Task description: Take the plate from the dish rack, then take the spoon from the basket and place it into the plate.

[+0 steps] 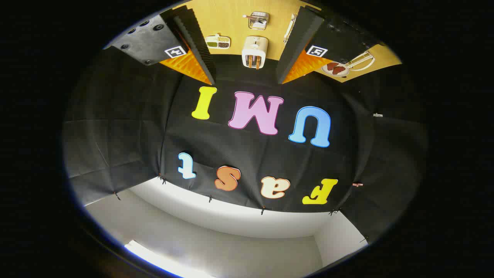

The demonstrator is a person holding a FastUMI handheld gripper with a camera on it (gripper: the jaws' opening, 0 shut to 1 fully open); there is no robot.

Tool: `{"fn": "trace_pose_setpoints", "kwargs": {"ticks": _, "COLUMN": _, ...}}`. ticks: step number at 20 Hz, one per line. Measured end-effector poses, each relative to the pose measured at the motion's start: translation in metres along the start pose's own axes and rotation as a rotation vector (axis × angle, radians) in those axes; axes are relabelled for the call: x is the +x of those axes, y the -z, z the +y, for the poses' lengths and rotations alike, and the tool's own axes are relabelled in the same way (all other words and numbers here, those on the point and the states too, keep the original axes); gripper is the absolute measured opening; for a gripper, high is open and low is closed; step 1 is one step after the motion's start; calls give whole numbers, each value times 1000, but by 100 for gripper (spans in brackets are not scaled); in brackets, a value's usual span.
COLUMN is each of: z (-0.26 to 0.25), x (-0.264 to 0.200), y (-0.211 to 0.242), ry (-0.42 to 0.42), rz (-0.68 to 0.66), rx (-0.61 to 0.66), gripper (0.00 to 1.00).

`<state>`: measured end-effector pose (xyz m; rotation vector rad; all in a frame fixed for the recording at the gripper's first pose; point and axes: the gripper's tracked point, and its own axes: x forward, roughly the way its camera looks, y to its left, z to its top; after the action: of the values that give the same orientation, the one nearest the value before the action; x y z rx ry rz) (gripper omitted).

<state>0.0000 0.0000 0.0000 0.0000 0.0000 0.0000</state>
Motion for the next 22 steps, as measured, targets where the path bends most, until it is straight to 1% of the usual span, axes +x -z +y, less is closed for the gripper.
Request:
{"fn": "trace_pose_setpoints", "kwargs": {"ticks": 4, "z": 1, "x": 3, "y": 1, "ry": -4, "rz": 3, "rx": -23, "gripper": 95}}
{"fn": "trace_pose_setpoints", "kwargs": {"ticks": 8, "z": 5, "x": 4, "y": 3, "ry": -15, "rz": 8, "rx": 6, "gripper": 95}}
{"fn": "trace_pose_setpoints", "kwargs": {"ticks": 10, "z": 4, "x": 6, "y": 7, "ry": -5, "rz": 13, "rx": 4, "gripper": 97}}
{"fn": "trace_pose_setpoints", "kwargs": {"ticks": 14, "z": 0, "x": 7, "y": 12, "ry": 17, "rz": 24, "rx": -15, "gripper": 97}}
{"fn": "trace_pose_setpoints", "kwargs": {"ticks": 19, "z": 10, "x": 13, "y": 21, "ry": -4, "rz": 61, "rx": -8, "gripper": 97}}
{"fn": "trace_pose_setpoints", "kwargs": {"ticks": 22, "z": 16, "x": 22, "y": 37, "ry": -13, "rz": 120, "rx": -17, "gripper": 97}}
